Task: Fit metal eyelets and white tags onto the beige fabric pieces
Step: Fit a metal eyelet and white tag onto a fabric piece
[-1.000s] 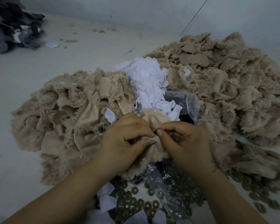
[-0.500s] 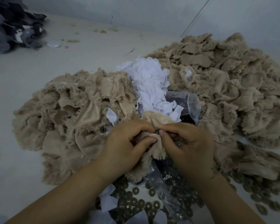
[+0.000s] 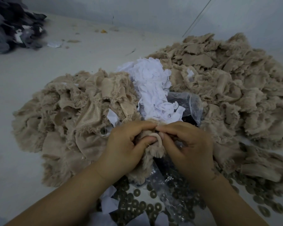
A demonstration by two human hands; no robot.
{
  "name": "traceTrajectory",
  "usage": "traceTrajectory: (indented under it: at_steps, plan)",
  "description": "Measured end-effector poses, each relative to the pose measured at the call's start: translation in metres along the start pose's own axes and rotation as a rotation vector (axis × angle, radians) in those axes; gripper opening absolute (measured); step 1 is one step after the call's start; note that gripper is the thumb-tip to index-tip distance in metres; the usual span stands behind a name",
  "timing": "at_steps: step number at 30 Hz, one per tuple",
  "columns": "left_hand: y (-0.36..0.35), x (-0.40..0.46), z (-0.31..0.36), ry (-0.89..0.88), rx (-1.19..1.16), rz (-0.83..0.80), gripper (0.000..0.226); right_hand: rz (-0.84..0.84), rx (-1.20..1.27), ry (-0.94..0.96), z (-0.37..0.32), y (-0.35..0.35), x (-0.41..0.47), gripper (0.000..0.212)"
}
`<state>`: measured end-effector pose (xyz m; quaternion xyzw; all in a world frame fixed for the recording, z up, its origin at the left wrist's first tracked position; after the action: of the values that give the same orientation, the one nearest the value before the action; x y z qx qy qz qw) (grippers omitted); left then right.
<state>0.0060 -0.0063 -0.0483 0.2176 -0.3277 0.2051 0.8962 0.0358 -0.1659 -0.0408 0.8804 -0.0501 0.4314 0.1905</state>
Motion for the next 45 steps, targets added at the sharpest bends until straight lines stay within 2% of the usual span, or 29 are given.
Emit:
traceTrajectory:
  at_steps: [4, 15, 30, 35, 36, 38, 40, 43, 45]
  plan:
    - [0.002, -0.002, 0.001, -0.029, 0.009, 0.054, 0.028, -0.032, 0.058, -0.020, 0.000, -0.002, 0.001, 0.015]
    - [-0.005, -0.010, 0.000, -0.079, 0.053, 0.150, 0.025, 0.009, 0.079, -0.045, 0.005, -0.003, -0.002, 0.009]
    - [-0.007, -0.012, 0.004, -0.132, 0.055, 0.143, 0.020, 0.035, 0.088, -0.055, 0.005, -0.004, -0.006, 0.006]
    - [-0.003, -0.002, 0.009, -0.291, 0.125, 0.150, 0.018, 0.068, 0.083, -0.108, 0.002, 0.001, 0.002, 0.010]
    - [-0.002, 0.000, 0.009, -0.332, 0.148, 0.148, 0.017, 0.094, 0.044, -0.144, 0.004, 0.006, 0.005, 0.014]
    - [0.003, 0.002, 0.006, -0.389, 0.163, 0.141, 0.016, 0.110, -0.100, -0.281, 0.012, 0.017, 0.014, 0.042]
    - [0.005, 0.002, 0.004, -0.438, 0.152, 0.131, 0.015, -0.080, -0.146, -0.515, 0.022, 0.018, 0.018, 0.065]
    - [0.003, 0.000, 0.008, -0.514, 0.086, 0.099, 0.013, -0.413, 0.192, -1.043, 0.021, 0.004, 0.006, 0.067]
    - [-0.002, -0.003, 0.010, -0.541, 0.042, 0.061, 0.015, -0.467, 0.464, -1.266, 0.014, -0.007, -0.001, 0.062]
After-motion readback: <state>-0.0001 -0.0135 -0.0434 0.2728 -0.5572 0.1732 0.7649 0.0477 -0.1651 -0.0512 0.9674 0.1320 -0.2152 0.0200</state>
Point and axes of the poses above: each hand's wrist, its own x-axis towards the middle knuckle, its own y-axis out of the back of the hand, z = x × y, the point moved 4 cm from there along x, towards the middle knuckle, and after that the axes turned 13 degrees about z, right-handed, at the moved point
